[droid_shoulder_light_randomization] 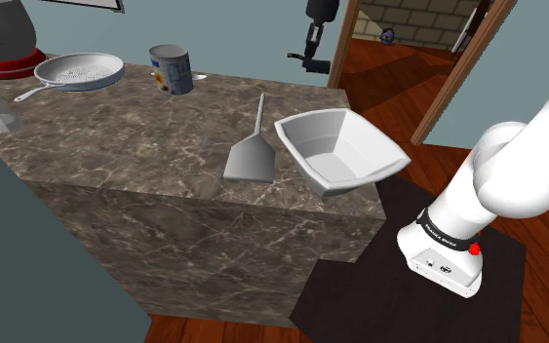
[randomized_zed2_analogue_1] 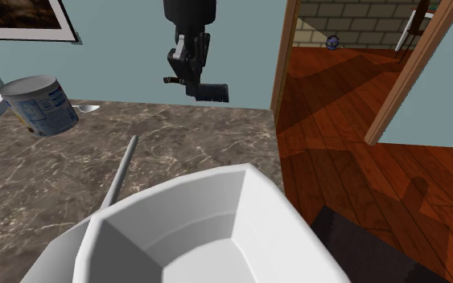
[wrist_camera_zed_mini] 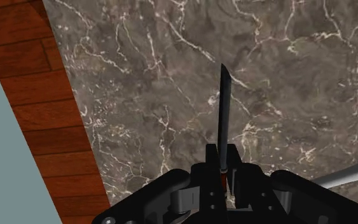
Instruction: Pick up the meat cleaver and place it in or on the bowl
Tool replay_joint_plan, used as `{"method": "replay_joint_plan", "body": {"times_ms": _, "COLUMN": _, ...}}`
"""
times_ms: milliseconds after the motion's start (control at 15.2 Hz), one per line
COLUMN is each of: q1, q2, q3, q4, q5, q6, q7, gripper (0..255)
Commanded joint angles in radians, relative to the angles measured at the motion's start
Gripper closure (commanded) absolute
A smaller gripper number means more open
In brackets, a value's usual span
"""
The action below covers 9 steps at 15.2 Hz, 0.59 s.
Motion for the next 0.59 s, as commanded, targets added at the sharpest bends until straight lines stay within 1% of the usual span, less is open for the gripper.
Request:
{"method": "replay_joint_plan", "body": {"times_ms": 0, "q1": 0.001, "q2": 0.002, "q3": 0.001, "q4": 0.029, "q5": 0.001, "q6": -0.027, "q7": 0.001, "gripper": 255}}
{"method": "replay_joint_plan", "body": {"times_ms": 462, "q1": 0.002, "q2": 0.0, "q3": 0.003, "q4": 0.116, "q5": 0.001, "q6": -0.116, "q7": 0.002, "gripper": 255}}
{"method": "replay_joint_plan", "body": {"times_ms": 528, "q1": 0.007, "q2": -0.032, "q3": 0.014, "q4": 0.084, "q5": -0.003, "q6": -0.116, "q7": 0.02, "gripper": 255}}
